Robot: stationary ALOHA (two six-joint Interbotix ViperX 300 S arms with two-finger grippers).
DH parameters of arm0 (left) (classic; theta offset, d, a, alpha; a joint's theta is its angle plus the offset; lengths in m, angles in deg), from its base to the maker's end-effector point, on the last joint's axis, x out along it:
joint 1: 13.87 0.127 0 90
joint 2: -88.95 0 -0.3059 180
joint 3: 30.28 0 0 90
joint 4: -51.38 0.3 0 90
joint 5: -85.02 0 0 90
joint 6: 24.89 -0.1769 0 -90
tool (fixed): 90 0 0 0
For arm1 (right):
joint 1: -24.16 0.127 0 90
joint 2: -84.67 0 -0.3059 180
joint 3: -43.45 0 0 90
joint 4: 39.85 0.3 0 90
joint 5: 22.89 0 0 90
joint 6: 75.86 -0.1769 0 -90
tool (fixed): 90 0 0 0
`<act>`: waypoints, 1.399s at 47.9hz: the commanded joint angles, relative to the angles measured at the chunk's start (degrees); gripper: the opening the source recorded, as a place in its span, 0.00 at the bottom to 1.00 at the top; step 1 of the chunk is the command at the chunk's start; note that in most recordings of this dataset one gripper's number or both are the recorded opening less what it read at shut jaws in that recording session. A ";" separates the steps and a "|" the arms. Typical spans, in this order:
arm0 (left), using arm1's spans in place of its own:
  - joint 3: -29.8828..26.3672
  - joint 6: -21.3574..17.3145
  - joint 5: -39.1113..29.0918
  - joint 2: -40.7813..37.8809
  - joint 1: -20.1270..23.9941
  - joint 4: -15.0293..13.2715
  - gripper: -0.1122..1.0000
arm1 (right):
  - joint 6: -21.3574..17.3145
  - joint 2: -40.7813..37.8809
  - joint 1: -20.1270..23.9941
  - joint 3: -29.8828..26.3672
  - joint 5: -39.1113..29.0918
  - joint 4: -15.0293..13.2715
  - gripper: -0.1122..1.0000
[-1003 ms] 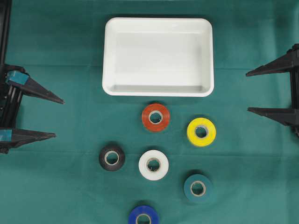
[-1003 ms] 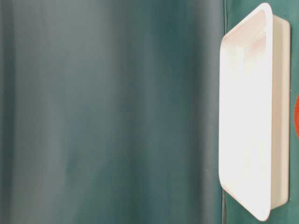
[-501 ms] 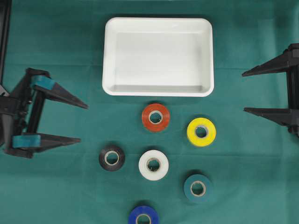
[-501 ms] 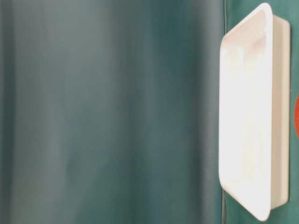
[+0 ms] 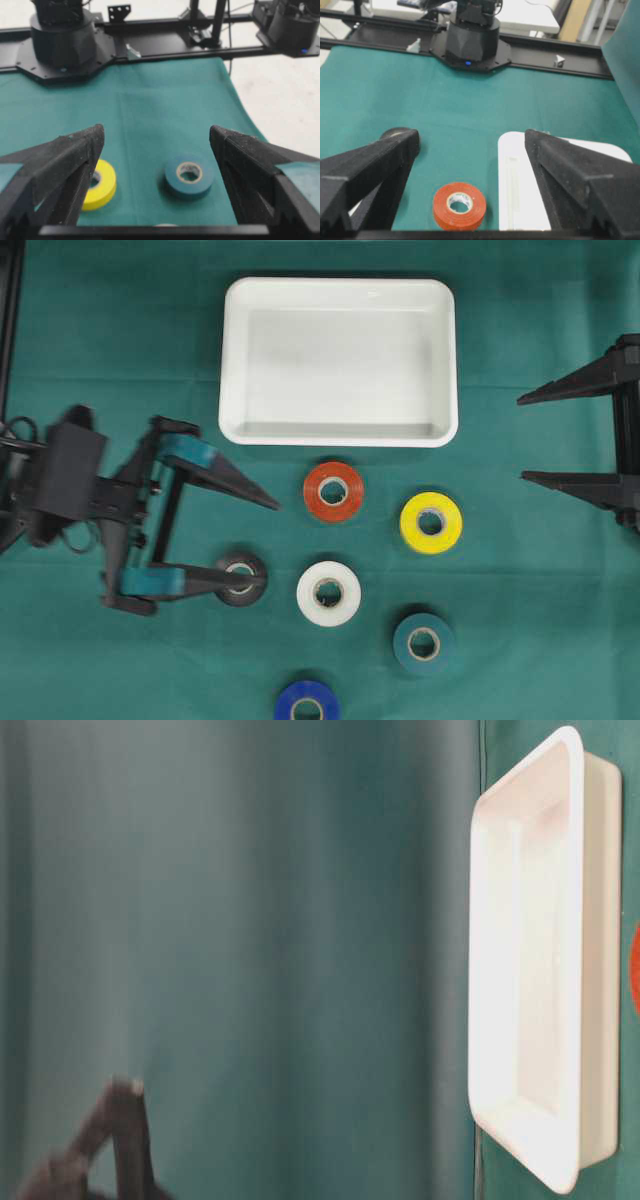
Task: Pick up the tape from a random location and place it into the white case.
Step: 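Move the left gripper over the white tape roll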
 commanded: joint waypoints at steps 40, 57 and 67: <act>-18.81 -0.09 -28.39 -11.16 0.09 -0.09 1.00 | 0.09 -0.79 -0.09 -1.58 -0.18 -0.09 0.92; -32.87 -0.09 -54.76 -19.86 0.35 0.26 1.00 | 0.09 -1.05 -0.09 -1.49 -0.88 -0.09 0.92; -36.65 -0.09 -60.29 -22.15 0.35 0.70 1.00 | 0.09 -1.23 -0.09 -1.49 -0.88 -0.09 0.92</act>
